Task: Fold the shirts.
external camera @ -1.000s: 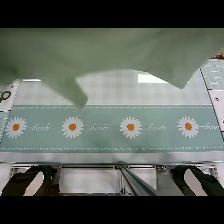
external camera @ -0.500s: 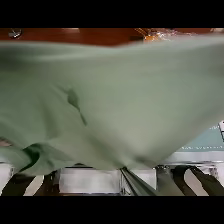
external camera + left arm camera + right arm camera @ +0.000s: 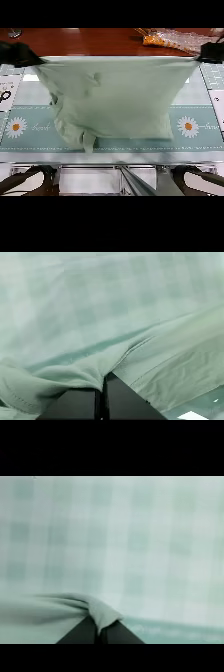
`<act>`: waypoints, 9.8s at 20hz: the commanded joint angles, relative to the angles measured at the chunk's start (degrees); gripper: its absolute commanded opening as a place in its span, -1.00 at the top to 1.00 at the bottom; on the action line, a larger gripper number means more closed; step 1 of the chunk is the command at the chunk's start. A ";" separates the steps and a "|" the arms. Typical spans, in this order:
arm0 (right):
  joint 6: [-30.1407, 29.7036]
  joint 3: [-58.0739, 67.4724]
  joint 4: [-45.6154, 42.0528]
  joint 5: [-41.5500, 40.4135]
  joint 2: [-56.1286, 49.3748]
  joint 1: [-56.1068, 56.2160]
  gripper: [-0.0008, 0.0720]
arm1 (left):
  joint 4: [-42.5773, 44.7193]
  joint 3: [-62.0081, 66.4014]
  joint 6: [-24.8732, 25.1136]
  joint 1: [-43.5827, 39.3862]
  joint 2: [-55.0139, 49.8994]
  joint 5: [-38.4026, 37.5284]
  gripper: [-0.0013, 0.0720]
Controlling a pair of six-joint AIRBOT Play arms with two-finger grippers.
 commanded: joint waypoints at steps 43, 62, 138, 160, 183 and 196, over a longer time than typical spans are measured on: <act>-10.47 -28.11 9.49 7.54 -2.25 -26.62 -0.45 | -15.45 -49.96 16.70 10.49 -9.14 20.35 0.91; -15.32 -53.86 34.82 -10.86 -1.97 -10.38 0.92 | -15.54 -46.42 17.53 11.39 -8.26 16.94 0.91; -0.98 -3.78 2.12 -1.64 -20.35 -2.05 0.93 | 9.44 0.83 1.42 -2.58 -29.42 -1.27 0.91; -4.66 -12.20 -4.42 15.85 -4.11 -14.84 -0.26 | 9.46 -12.79 -0.04 9.09 -7.17 -7.56 -0.54; -10.40 -30.67 11.21 5.77 2.34 -22.88 -0.34 | -12.22 -73.16 11.50 11.82 8.94 14.32 -0.52; -12.48 -40.98 13.73 6.80 2.34 -33.68 -0.52 | -19.56 -71.30 16.20 11.85 10.47 15.67 0.91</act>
